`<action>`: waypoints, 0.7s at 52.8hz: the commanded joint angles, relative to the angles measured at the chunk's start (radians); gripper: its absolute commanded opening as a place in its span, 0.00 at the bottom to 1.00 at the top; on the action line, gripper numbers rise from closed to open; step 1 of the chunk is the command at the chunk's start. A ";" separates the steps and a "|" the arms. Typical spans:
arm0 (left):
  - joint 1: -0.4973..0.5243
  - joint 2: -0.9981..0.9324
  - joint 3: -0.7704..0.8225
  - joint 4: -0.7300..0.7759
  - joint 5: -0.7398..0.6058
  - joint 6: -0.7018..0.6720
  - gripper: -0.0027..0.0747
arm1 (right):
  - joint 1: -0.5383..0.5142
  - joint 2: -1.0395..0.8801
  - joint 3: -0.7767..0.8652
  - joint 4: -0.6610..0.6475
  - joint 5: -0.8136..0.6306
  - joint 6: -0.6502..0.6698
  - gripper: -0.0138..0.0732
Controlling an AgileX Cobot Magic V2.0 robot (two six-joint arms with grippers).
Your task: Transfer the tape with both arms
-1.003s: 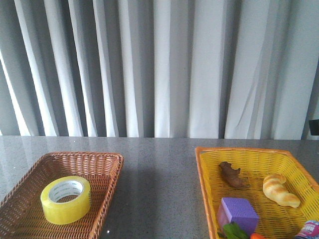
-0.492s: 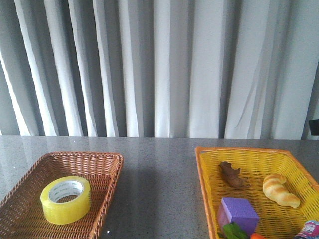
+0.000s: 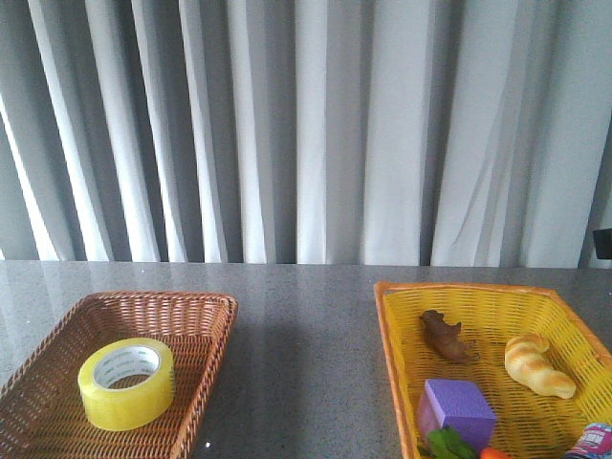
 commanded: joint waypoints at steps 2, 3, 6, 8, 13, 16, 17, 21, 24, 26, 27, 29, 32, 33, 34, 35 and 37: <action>0.004 -0.020 0.033 -0.003 -0.140 -0.010 0.03 | -0.004 -0.021 -0.026 -0.002 -0.068 -0.003 0.15; 0.004 -0.020 0.041 -0.003 -0.154 -0.010 0.03 | -0.004 -0.021 -0.026 -0.002 -0.067 -0.003 0.15; 0.004 -0.020 0.039 0.001 -0.137 -0.006 0.03 | -0.004 -0.021 -0.026 -0.002 -0.070 -0.003 0.15; 0.004 -0.020 0.039 0.017 -0.140 -0.007 0.03 | -0.004 -0.021 -0.026 -0.002 -0.069 -0.003 0.15; 0.004 -0.020 0.039 0.036 -0.139 -0.007 0.03 | -0.004 -0.021 -0.026 -0.002 -0.069 -0.003 0.15; 0.004 -0.020 0.039 0.041 -0.139 -0.007 0.03 | -0.004 -0.021 -0.026 -0.002 -0.069 -0.003 0.15; 0.004 -0.020 0.039 0.041 -0.139 -0.007 0.03 | -0.004 -0.021 -0.026 -0.002 -0.069 -0.003 0.15; 0.004 -0.020 0.039 0.041 -0.139 -0.008 0.03 | -0.004 -0.021 -0.026 -0.002 -0.069 -0.003 0.15; 0.004 -0.020 0.039 0.041 -0.136 -0.009 0.03 | -0.004 -0.021 -0.026 -0.002 -0.069 -0.003 0.15; 0.004 -0.020 0.039 0.041 -0.132 -0.009 0.03 | -0.004 -0.021 -0.026 -0.002 -0.069 -0.003 0.15; 0.004 -0.020 0.039 0.041 -0.131 -0.009 0.03 | -0.004 -0.021 -0.026 -0.002 -0.069 -0.003 0.15; 0.004 -0.020 0.039 0.041 -0.128 -0.009 0.03 | -0.004 -0.021 -0.026 -0.002 -0.069 -0.003 0.15; 0.004 -0.020 0.039 0.041 -0.128 -0.009 0.03 | -0.004 -0.021 -0.026 -0.002 -0.069 -0.003 0.15; 0.004 -0.020 0.039 0.041 -0.128 -0.009 0.03 | -0.004 -0.021 -0.026 -0.002 -0.069 -0.003 0.15; 0.004 -0.020 0.039 0.041 -0.128 -0.009 0.03 | -0.004 -0.021 -0.026 -0.002 -0.069 -0.003 0.15; 0.004 -0.020 0.039 0.041 -0.128 -0.009 0.03 | -0.004 -0.021 -0.026 -0.002 -0.069 -0.003 0.15; 0.004 -0.020 0.039 0.041 -0.129 -0.009 0.03 | -0.004 -0.021 -0.026 -0.002 -0.069 -0.003 0.15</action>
